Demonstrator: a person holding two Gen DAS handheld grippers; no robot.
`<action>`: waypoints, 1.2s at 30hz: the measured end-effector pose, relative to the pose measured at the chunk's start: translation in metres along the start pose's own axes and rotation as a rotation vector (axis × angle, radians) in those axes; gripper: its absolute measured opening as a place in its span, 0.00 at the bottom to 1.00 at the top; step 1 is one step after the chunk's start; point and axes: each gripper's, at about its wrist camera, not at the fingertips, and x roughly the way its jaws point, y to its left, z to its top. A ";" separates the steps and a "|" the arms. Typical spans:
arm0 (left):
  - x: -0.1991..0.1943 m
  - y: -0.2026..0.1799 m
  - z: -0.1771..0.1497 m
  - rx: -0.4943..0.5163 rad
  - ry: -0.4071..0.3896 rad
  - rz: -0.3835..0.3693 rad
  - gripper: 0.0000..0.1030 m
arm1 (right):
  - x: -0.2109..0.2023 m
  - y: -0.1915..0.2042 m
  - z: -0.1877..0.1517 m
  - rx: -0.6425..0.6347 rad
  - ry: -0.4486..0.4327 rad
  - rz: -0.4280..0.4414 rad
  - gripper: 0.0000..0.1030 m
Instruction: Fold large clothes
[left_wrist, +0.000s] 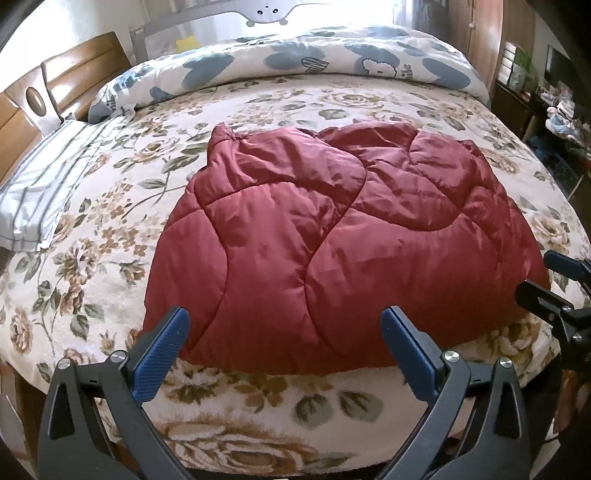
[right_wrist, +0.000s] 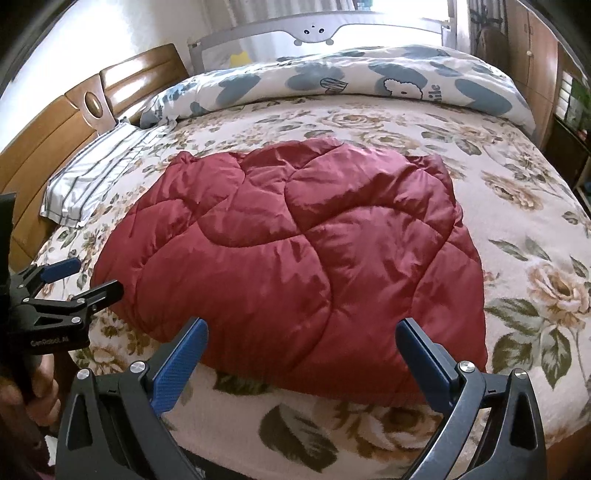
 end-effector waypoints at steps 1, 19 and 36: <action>0.001 0.000 0.001 -0.002 -0.001 0.002 1.00 | 0.000 0.000 0.001 0.000 -0.002 0.001 0.99; 0.010 0.000 0.009 0.004 0.007 0.005 1.00 | 0.003 0.003 0.011 -0.009 -0.005 0.007 0.99; 0.017 0.002 0.013 -0.005 0.008 0.012 1.00 | 0.009 0.003 0.023 -0.014 -0.011 0.005 0.99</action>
